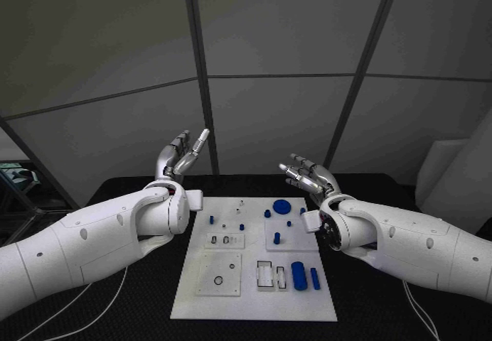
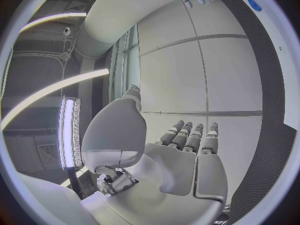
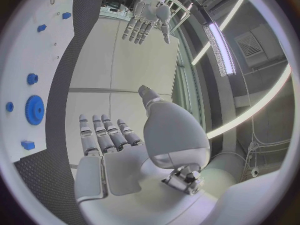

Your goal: Assemble the parts on the task board

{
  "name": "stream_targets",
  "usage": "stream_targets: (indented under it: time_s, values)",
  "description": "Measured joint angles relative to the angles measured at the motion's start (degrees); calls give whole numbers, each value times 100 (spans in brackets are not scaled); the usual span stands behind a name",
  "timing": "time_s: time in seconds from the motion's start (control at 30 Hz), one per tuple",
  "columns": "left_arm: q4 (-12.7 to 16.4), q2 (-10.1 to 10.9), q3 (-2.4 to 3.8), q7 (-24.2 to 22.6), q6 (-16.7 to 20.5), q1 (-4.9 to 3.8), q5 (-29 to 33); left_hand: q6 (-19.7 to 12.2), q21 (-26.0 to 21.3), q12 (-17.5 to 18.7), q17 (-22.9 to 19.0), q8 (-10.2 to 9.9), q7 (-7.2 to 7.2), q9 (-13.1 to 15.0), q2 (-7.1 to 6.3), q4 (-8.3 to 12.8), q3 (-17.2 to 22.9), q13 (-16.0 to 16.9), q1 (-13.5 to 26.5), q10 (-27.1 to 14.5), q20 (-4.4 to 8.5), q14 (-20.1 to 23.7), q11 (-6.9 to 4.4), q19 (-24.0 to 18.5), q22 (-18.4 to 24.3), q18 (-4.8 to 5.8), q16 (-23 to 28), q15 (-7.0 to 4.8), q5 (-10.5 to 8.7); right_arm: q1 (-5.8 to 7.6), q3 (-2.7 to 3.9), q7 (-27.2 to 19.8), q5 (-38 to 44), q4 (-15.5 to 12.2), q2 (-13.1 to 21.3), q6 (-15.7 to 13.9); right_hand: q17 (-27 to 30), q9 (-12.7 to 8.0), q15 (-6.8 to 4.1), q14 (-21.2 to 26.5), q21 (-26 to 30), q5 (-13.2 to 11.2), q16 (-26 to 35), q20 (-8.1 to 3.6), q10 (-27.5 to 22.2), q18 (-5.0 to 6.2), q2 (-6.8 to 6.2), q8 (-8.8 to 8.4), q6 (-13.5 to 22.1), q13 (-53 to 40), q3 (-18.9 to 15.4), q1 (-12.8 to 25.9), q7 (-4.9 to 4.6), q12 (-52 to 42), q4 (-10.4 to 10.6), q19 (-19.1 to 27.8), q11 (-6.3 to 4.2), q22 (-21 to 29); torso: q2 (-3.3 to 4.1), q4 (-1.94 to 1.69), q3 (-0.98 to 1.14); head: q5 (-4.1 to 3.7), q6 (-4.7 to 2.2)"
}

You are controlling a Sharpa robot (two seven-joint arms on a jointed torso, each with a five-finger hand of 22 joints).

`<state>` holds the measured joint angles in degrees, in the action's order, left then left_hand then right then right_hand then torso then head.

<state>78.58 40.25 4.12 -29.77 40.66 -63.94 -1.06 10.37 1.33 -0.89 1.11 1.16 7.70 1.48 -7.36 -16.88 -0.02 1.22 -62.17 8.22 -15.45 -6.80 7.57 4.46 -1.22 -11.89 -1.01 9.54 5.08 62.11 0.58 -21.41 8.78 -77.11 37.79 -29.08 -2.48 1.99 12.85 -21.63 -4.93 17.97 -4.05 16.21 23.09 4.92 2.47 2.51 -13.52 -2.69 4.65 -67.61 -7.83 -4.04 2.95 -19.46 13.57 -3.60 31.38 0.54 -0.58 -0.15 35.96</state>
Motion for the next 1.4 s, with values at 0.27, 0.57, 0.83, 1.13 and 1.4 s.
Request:
stream_targets:
  time_s: [0.27, 0.57, 0.83, 1.13, 1.4]
  values:
    - [91, 193, -6, -8, -136, 3, -20, 777, 198, -180, 122, 174, 47, 90, 249, -12, 190, 97, -457, 873, -131, -895, 421, 342, -103, -2, -216, 240, 0, 74, 1, 251, 905, 223, 35, 384, -96, 196, -164, -2115, -593, 82, -447, 29, 2110, 279, -43, 430, -2105, -92, 366, -672, -175, -459, -483, -1248, -119, -263, 1, 7, -7, -1, 67]
    - [319, 445, -6, 88, -461, 3, -8, 3574, 1538, -816, 360, 752, 352, 333, 461, 100, 322, 284, -1140, 4001, -113, -4002, 500, 3156, -717, 303, -970, 135, -52, 234, 11, 305, 2506, 303, 106, 246, -121, 202, -407, -3373, -1108, 82, -508, -86, 3331, 447, -231, 476, -3521, -91, 1036, -865, -426, -423, -807, -2126, -346, -445, 45, 7, -8, -5, 107]
    - [618, 635, -11, 251, -776, 3, -114, 4231, 1857, -775, 385, 710, 560, 255, 563, 389, 198, 250, -1378, 4708, 16, -4906, 321, 3979, -770, -3, -1009, -86, -53, 416, 10, 456, 3647, 260, 177, 292, -157, 195, -592, -4090, -1495, 21, -508, -250, 3970, 445, -465, 435, -4131, -91, 1544, -817, -443, -236, -944, -2574, -475, -590, 156, -25, -24, -43, 96]
    - [1138, 903, -11, 393, -988, 13, -292, 4480, 1988, -684, 512, 598, 498, 242, 639, 590, 89, 259, -1454, 5052, 156, -5318, 220, 4361, -782, 36, -963, -224, -52, 670, 13, 1050, 5286, 249, 169, 688, -334, 195, -895, -5097, -2267, -51, -740, -566, 4457, 445, -601, 362, -4527, -90, 1640, -891, -304, -90, -1047, -3162, -659, -980, 378, -94, -40, -118, 18]
    - [1632, 1119, -11, 467, -1073, 26, -388, 4503, 1988, -659, 522, 598, 489, 242, 639, 621, 89, 259, -1453, 5069, 162, -5341, 216, 4407, -787, 37, -942, -207, -52, 786, 14, 1759, 6687, 193, 84, 1122, -1348, 190, -1296, -6203, -4068, -137, -2282, -1080, 4646, 445, -815, 160, -4819, -90, 1487, -798, -130, 31, -1067, -3855, -880, -2029, 613, -196, -64, -216, -54]
